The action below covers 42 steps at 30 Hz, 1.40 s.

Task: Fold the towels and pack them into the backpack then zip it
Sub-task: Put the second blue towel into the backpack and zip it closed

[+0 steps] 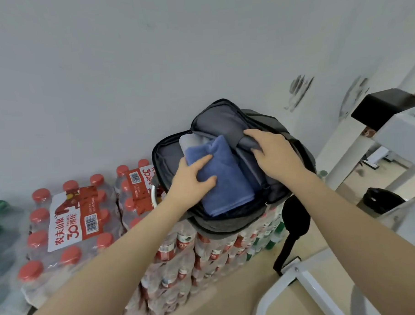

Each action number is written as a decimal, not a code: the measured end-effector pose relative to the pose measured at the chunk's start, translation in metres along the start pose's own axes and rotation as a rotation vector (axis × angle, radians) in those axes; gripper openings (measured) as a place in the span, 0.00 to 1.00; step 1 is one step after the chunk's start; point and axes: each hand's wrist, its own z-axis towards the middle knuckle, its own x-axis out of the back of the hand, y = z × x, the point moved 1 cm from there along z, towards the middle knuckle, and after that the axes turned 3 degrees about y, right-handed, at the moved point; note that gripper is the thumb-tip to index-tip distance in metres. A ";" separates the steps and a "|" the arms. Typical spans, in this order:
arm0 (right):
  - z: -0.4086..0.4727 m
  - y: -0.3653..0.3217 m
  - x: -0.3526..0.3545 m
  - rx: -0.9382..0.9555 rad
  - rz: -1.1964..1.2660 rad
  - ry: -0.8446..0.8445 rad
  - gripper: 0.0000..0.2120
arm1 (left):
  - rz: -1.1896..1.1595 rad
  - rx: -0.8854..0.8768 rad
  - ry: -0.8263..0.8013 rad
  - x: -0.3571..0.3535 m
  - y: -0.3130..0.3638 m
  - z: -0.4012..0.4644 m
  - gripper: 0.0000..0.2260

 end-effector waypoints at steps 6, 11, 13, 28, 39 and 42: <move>-0.005 -0.002 -0.010 -0.012 0.040 0.021 0.21 | 0.754 -0.674 0.259 -0.010 -0.011 -0.004 0.21; -0.009 -0.007 -0.016 -0.018 -0.086 0.035 0.22 | 0.812 -0.608 -0.006 -0.020 -0.016 0.001 0.27; -0.011 -0.009 -0.016 -0.031 -0.085 0.056 0.23 | 0.784 -0.540 -0.103 -0.022 -0.011 0.011 0.31; -0.007 -0.017 -0.031 -0.065 -0.057 0.091 0.22 | 0.654 -0.499 -0.230 -0.020 -0.014 0.055 0.28; -0.007 -0.017 -0.022 -0.370 -0.158 0.206 0.28 | 0.487 -0.395 -0.257 0.003 -0.027 0.077 0.40; -0.004 -0.021 -0.016 -0.484 -0.052 0.188 0.29 | 0.226 -0.316 -0.082 0.029 -0.028 0.069 0.22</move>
